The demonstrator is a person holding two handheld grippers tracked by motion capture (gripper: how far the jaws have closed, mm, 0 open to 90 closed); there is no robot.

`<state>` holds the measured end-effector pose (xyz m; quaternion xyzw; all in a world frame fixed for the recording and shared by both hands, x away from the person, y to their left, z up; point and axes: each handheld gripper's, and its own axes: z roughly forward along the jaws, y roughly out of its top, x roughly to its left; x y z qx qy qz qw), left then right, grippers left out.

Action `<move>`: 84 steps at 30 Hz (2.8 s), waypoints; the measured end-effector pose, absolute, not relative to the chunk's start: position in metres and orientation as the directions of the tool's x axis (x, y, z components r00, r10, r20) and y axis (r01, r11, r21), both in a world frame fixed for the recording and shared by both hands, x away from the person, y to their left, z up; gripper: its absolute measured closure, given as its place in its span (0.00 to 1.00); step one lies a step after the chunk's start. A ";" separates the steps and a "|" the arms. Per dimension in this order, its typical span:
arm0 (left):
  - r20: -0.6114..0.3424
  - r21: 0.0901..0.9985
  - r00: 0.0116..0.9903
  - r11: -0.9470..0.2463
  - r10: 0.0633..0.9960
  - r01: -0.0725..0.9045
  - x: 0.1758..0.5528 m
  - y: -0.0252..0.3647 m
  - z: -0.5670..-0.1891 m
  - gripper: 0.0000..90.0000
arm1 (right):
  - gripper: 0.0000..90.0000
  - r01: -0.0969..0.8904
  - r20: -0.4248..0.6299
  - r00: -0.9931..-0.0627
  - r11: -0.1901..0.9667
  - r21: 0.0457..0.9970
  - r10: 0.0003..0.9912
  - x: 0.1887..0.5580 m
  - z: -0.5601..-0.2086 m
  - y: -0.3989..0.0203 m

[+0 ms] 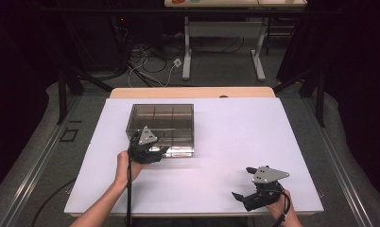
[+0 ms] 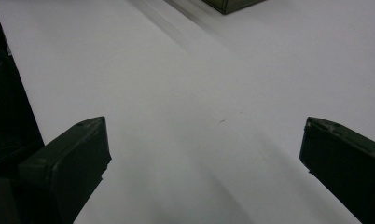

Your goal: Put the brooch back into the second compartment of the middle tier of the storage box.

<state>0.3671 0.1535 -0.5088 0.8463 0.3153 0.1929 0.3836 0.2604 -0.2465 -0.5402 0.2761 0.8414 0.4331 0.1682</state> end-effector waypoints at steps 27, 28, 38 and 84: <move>0.072 0.773 0.722 -0.496 0.688 0.395 0.339 0.178 -0.505 0.04 | 0.01 0.325 -0.039 -0.788 0.468 0.822 0.614 0.258 -0.540 -0.247; 0.072 0.774 0.721 -0.494 0.689 0.395 0.339 0.178 -0.506 0.03 | 0.01 0.325 -0.038 -0.788 0.468 0.822 0.614 0.258 -0.539 -0.247; 0.069 0.768 0.721 -0.498 0.689 0.403 0.328 0.183 -0.508 0.00 | 0.01 0.324 -0.039 -0.788 0.467 0.822 0.615 0.258 -0.540 -0.246; 0.073 0.743 0.742 -0.532 0.667 0.406 0.312 0.182 -0.518 0.00 | 0.01 0.323 -0.041 -0.788 0.469 0.822 0.615 0.258 -0.540 -0.247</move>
